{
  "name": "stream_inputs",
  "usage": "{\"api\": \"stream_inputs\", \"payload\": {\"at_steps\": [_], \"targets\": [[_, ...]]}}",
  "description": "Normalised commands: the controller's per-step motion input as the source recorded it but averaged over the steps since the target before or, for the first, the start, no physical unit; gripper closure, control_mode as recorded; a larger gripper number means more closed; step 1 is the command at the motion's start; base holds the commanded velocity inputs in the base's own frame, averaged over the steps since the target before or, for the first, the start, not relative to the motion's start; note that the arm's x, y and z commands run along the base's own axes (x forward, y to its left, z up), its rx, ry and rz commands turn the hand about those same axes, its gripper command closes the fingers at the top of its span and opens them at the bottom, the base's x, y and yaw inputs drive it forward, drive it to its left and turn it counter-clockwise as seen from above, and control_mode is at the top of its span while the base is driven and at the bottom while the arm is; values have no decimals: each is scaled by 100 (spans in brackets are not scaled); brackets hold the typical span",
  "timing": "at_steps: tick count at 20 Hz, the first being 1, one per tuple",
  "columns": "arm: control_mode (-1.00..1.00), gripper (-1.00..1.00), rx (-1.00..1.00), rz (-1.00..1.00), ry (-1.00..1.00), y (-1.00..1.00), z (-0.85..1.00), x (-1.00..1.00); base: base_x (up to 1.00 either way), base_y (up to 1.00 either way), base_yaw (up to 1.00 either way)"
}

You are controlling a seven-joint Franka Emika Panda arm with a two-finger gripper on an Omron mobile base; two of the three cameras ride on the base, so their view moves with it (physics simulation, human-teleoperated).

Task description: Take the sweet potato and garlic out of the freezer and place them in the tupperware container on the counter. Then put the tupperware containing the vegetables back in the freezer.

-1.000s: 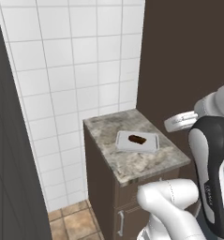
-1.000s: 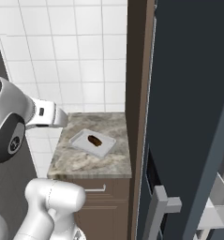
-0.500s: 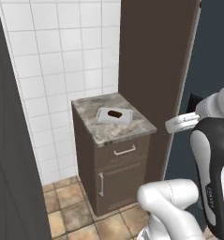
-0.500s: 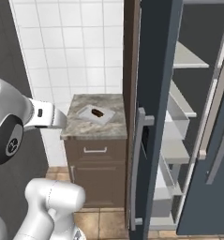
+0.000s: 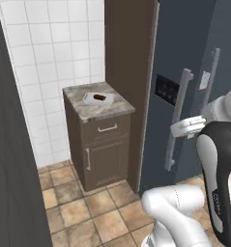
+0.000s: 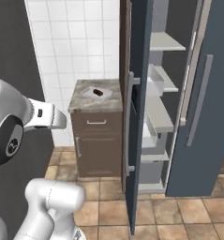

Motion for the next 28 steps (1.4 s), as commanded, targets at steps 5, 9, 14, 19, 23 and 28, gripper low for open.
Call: {"api": "stream_inputs", "payload": {"at_steps": [5,9,14,19,23,28], "targets": [[100,-100,0,0,0,0,0,0,-73,-67,-41],[100,-100,0,0,0,0,0,0,-19,-60,-67],[100,-100,0,0,0,0,0,0,17,-46,-59],[100,-100,0,0,0,0,0,0,57,-41,-39],[100,-100,0,0,0,0,0,0,89,-21,-15],[100,-100,0,0,0,0,0,0,68,0,-1]]}}
